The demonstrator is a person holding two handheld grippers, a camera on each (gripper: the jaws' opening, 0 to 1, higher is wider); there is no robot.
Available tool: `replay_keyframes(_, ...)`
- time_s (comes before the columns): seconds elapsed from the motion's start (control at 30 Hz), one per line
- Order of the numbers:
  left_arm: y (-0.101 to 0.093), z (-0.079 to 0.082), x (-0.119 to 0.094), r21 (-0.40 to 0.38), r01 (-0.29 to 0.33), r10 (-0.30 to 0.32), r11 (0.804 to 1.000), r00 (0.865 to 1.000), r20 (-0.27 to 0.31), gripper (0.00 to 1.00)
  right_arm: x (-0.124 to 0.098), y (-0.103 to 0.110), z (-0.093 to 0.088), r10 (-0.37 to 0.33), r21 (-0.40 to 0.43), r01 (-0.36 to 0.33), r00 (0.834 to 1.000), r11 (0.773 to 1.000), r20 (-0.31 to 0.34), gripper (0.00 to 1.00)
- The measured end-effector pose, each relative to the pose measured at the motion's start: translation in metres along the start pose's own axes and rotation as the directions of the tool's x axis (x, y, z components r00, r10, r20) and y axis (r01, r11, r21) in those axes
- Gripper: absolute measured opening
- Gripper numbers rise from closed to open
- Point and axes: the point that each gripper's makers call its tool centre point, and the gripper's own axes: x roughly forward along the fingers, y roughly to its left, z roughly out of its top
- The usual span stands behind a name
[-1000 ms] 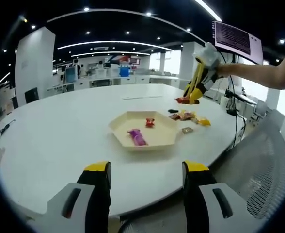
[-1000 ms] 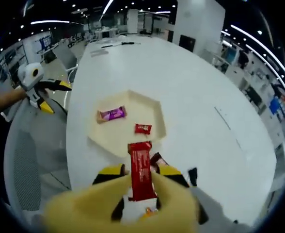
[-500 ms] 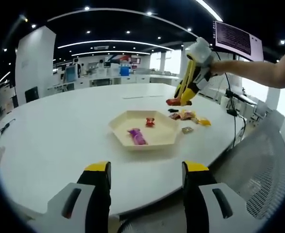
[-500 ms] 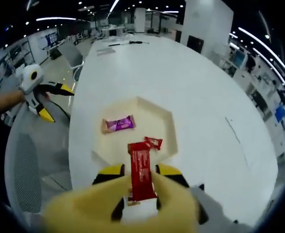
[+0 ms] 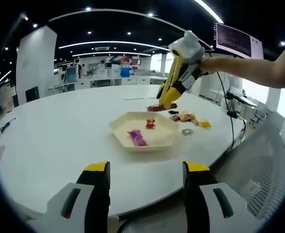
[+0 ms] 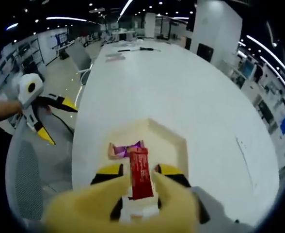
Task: Place the target food into the container with the food tongs after gripping and lifting it, then release it inside without dropping or visibly crushing the food.
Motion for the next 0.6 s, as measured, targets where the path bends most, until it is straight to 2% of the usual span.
replay_keyframes(0.13,0.0,0.0,0.0,-0.001,0.001,-0.001,1.0,1.0,0.0,0.57,-0.001,0.0,0.004,0.001,-0.015,-0.001,1.0,1.0,0.02,0.29)
replay_keyframes(0.3,0.0,0.0,0.0,0.0,0.002,-0.002,1.0,1.0,0.002,0.57,-0.004,-0.003,-0.003,-0.003,-0.014,0.004,1.0,1.0,0.019,0.3)
replay_keyframes(0.6,-0.002,-0.001,0.001,-0.002,0.014,-0.014,1.0,1.0,-0.003,0.6,-0.019,-0.003,-0.041,-0.017,0.026,0.017,1.0,1.0,0.0,0.3)
